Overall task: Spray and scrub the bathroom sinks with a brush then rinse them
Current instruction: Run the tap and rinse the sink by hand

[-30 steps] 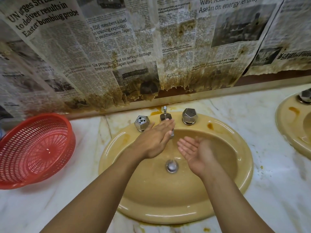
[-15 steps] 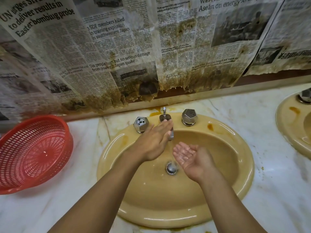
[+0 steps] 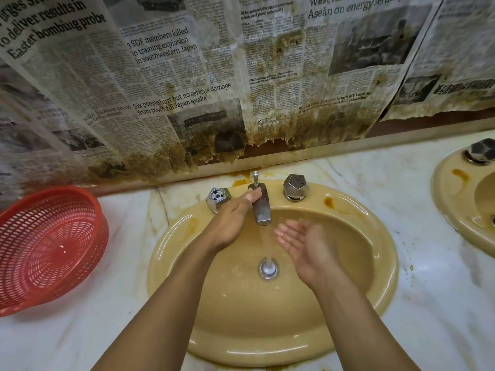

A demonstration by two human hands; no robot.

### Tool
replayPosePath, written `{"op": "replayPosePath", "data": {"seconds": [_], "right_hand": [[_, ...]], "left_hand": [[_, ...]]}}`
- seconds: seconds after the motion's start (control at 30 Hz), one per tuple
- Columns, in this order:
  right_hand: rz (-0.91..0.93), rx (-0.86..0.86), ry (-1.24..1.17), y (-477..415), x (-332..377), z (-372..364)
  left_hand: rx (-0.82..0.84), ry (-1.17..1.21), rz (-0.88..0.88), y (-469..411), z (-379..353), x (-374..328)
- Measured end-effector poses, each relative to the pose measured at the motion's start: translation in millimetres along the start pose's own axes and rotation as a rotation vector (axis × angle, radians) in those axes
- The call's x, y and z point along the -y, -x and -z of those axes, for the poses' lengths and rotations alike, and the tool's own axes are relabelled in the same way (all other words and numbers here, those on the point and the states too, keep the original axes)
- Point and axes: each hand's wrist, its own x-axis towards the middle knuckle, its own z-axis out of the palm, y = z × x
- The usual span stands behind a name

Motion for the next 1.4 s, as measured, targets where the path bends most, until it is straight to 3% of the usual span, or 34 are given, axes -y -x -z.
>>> {"op": "replayPosePath", "data": {"seconds": [0.27,0.47,0.63,0.8,0.9,1.03,1.13,1.3,1.4], "right_hand": [[-0.294,0.070,-0.207,-14.5,-30.6,-10.2],[-0.069,0.122,-0.181,8.8,8.5,0.2],[0.085,0.262,0.079,31.4,40.5,-34.5],[0.133,0.064,0.049,17.4,28.0,-19.5],[0.017,0.005,-0.002,2.8,3.3,-4.5],[-0.274,0.119,-0.195,-7.5,-19.3,-6.7],[-0.358,0.130,-0.349,-13.3,-24.2,-6.3],[-0.216,0.104,-0.313,-1.4,-1.9,4.7],[-0.067,0.206,-0.166,18.9,26.0,-6.2]], "left_hand": [[-0.133,0.202,0.115,-1.7,-14.6,-2.6],[-0.216,0.476,0.235,-39.0,-26.9,3.3],[-0.190,0.476,0.236,-58.0,-19.6,11.2],[-0.155,0.540,0.260,-37.9,-18.3,-1.2],[-0.166,0.614,0.241,-15.3,-29.8,-0.2],[-0.210,0.661,0.253,-9.2,-39.2,-1.7],[-0.254,0.654,0.255,-16.0,-38.6,-3.9],[-0.216,0.740,0.297,-28.3,-30.1,3.1],[-0.214,0.904,0.290,-22.6,-32.3,-8.0]]}}
